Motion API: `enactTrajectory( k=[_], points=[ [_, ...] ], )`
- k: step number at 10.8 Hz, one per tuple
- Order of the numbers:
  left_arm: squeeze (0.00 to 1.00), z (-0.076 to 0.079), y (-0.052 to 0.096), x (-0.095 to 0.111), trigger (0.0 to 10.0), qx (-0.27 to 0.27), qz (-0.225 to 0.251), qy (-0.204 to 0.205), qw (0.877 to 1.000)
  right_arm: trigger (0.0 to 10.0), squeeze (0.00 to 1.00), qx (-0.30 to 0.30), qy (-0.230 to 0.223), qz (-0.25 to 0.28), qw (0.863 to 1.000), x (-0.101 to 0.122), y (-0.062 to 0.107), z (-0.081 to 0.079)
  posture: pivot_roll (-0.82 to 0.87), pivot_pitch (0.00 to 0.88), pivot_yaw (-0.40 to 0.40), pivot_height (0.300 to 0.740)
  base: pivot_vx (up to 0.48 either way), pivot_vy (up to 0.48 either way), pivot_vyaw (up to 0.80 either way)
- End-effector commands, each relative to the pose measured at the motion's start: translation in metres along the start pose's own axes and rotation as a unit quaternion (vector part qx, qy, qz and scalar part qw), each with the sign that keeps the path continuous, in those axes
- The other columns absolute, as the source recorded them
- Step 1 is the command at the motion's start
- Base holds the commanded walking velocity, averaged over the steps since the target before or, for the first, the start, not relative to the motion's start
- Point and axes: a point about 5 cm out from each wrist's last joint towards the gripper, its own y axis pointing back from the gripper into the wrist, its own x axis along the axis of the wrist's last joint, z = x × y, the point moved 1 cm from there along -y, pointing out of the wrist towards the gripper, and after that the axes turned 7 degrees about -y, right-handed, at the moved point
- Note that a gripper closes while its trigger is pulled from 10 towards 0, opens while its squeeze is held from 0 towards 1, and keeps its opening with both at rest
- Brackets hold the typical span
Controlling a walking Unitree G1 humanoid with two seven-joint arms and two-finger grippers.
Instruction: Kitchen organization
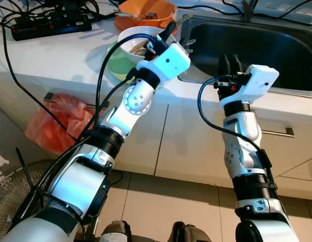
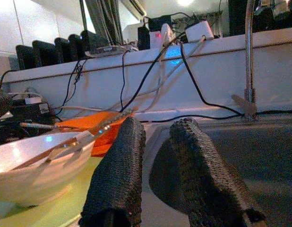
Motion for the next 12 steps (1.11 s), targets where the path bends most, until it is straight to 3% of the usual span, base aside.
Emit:
enactTrajectory(
  k=[1, 12],
  points=[
    [0.00, -0.0045, -0.0044, 0.0078, 10.0, 0.008, 0.017, 0.003, 1.000, 10.0, 0.00, -0.001, -0.002, 0.010, 1.000, 0.0031, -0.0018, 0.0019, 0.08, 0.091, -0.035, 0.740, 0.000, 0.000, 0.00],
    [0.00, -0.0126, -0.0058, 0.0077, 10.0, 0.021, 0.018, -0.002, 1.000, 10.0, 0.00, -0.005, -0.007, 0.010, 1.000, 0.0000, -0.0040, -0.0001, 0.09, 0.122, -0.037, 0.740, 0.000, 0.000, -0.07]
  ],
)
